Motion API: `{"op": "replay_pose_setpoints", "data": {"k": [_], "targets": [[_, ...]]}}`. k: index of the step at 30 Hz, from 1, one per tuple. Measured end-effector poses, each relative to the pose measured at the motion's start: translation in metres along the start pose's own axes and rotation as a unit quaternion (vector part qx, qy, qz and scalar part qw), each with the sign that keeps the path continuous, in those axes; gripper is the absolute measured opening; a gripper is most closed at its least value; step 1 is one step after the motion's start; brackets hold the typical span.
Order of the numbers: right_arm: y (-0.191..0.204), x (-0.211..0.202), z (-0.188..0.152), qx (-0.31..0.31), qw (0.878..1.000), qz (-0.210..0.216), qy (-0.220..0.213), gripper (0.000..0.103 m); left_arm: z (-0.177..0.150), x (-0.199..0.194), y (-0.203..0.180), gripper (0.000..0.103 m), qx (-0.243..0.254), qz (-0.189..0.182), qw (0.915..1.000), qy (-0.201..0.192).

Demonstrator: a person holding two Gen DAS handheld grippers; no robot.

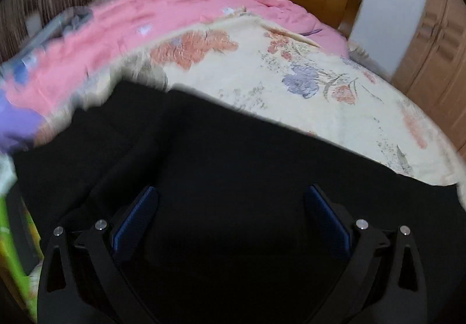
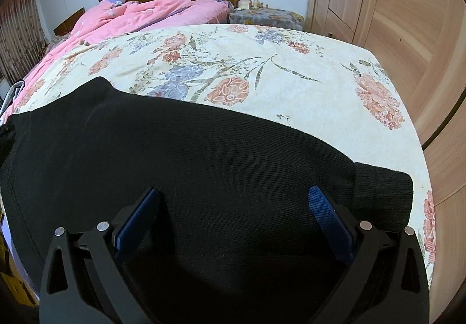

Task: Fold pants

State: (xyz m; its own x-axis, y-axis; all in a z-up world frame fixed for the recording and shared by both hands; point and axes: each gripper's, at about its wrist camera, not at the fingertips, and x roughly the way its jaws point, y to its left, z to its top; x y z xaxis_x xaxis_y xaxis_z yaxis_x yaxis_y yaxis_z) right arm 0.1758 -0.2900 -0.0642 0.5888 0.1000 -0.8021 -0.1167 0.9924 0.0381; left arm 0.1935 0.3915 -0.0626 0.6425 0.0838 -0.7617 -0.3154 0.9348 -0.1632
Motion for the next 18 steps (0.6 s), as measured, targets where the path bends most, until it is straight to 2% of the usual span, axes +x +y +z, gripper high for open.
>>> {"op": "replay_pose_setpoints", "data": {"k": [1,4,5,7,9,10,13,18], "targets": [[0.001,0.0,0.0,-0.001,1.0,-0.001,0.0,0.099,-0.003,-0.003,-0.002,0.101,0.013,0.0,0.9999,-0.011],[0.002,0.0,-0.001,-0.004,1.0,-0.006,0.0,0.099,-0.01,-0.005,-0.028,0.101,0.068,0.066,0.9955,-0.007],[0.001,0.0,-0.001,-0.003,1.0,-0.006,0.0,0.099,-0.012,-0.008,-0.034,0.101,0.075,0.074,0.9944,-0.009],[0.002,-0.003,-0.001,0.005,1.0,-0.019,-0.006,0.098,-0.02,-0.019,-0.048,0.101,0.094,0.057,0.9937,-0.024],[0.006,-0.009,-0.002,0.024,0.999,-0.045,-0.007,0.098,-0.033,-0.037,-0.064,0.101,0.117,0.058,0.9903,-0.048],[0.012,-0.015,-0.004,0.036,0.998,-0.044,-0.01,0.098,-0.04,-0.047,-0.07,0.101,0.13,0.06,0.9879,-0.059],[0.038,-0.032,-0.013,0.034,0.998,0.009,-0.043,0.098,-0.055,-0.062,-0.077,0.101,0.146,0.064,0.9848,-0.069],[0.081,-0.021,-0.026,-0.017,1.0,0.014,-0.002,0.098,-0.066,-0.063,-0.076,0.101,0.156,0.082,0.9824,-0.062]]}}
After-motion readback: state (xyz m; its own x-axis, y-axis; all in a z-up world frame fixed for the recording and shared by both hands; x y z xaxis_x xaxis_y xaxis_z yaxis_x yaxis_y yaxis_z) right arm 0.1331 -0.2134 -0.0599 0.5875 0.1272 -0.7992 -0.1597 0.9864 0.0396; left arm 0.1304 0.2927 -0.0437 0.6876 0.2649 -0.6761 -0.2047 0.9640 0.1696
